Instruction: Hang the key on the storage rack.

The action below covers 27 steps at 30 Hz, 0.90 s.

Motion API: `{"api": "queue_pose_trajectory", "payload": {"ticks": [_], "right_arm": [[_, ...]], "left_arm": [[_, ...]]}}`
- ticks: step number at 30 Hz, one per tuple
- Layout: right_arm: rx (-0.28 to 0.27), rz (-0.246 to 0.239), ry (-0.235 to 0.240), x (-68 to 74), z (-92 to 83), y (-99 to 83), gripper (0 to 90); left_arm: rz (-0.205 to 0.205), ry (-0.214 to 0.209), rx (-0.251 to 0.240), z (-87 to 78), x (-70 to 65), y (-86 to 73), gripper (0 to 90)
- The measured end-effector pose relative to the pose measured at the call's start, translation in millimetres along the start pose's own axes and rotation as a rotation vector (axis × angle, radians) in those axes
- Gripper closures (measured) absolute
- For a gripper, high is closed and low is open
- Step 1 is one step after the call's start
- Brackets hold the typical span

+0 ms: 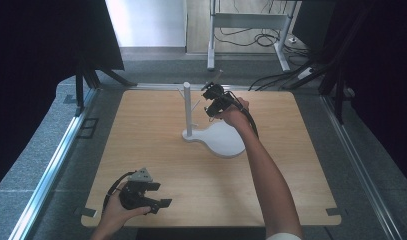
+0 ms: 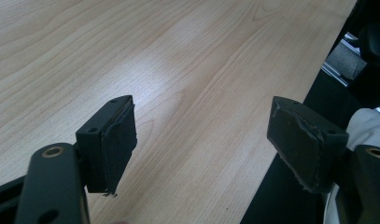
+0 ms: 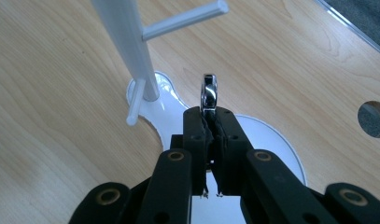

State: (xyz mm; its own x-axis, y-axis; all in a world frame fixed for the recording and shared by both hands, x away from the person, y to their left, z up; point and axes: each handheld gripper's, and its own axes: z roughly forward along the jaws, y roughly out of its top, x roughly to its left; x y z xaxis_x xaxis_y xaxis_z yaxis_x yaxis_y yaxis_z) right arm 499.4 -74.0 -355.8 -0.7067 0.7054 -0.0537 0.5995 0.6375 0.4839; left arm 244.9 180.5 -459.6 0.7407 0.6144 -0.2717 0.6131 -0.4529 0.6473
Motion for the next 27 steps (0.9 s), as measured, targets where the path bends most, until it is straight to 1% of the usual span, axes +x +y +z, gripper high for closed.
{"api": "queue_pose_trajectory", "payload": {"ticks": [6,9,15,20,27], "right_arm": [[-0.001,-0.003,-0.001,-1.7,5.7,7.8,84.7],[0.010,-0.004,-0.009,-2.5,9.8,10.9,84.7],[0.010,0.001,-0.012,-5.5,10.8,19.7,84.7],[0.017,-0.002,-0.033,-6.2,14.5,25.8,84.7],[0.016,0.005,-0.028,-7.9,19.7,33.1,84.7]], "left_arm": [[0.000,-0.004,-0.005,-1.2,-0.4,-0.1,24.5],[0.001,-0.006,-0.004,-0.6,-0.6,0.1,24.5],[0.002,-0.011,-0.004,-1.1,0.4,0.0,24.5],[-0.003,-0.011,-0.009,-2.3,1.8,-0.6,24.5],[-0.007,-0.010,-0.013,-3.1,3.7,-1.3,24.5]]}}
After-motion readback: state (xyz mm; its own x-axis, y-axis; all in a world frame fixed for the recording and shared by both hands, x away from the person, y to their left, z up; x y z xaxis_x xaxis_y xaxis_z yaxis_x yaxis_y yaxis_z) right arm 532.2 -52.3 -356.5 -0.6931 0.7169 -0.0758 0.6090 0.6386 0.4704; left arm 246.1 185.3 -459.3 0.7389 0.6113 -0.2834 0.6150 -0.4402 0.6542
